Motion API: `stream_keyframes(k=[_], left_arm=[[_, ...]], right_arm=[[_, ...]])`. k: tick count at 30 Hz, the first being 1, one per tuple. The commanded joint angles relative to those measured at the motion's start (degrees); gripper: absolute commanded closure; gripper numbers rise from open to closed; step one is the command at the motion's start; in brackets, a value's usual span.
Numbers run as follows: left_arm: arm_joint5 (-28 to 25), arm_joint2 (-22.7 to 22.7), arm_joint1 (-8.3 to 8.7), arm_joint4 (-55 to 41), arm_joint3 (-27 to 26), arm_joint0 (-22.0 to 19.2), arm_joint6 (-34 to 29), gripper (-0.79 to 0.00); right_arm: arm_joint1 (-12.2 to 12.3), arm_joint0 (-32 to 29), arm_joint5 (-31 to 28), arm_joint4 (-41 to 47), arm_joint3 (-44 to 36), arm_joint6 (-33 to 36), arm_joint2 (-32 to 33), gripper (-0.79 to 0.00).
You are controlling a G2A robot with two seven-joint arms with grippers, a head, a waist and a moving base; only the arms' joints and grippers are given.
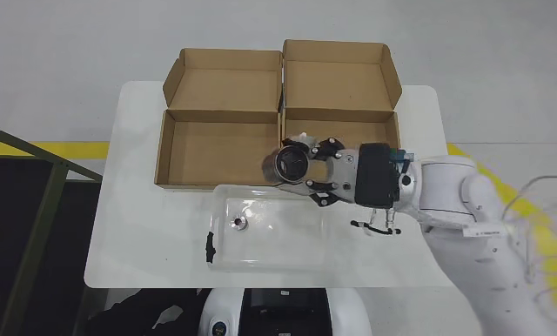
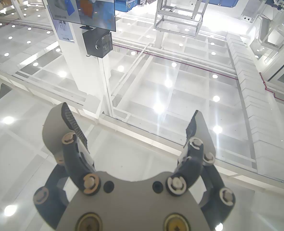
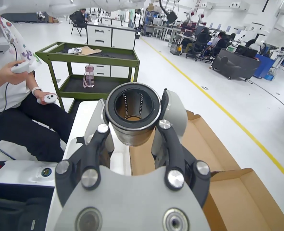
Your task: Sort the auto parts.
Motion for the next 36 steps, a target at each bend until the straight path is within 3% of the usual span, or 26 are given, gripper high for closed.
stream_keyframes(k=[1, 20, 36], left_arm=[[0.00, 0.00, 0.00, 0.00, 0.00, 0.00, 0.00, -0.785], [0.00, 0.00, 0.00, 0.00, 0.00, 0.00, 0.00, -0.785], [0.00, 0.00, 0.00, 0.00, 0.00, 0.00, 0.00, -0.785]], right_arm=[[-0.14, 0.41, 0.16, -2.01, 0.76, 0.57, -1.44, 0.000], [-1.99, 2.90, 4.41, -12.38, 10.30, 0.17, -12.19, 0.000], [-5.78, 11.22, 11.67, -15.49, 18.56, 1.65, -21.88, 0.000]])
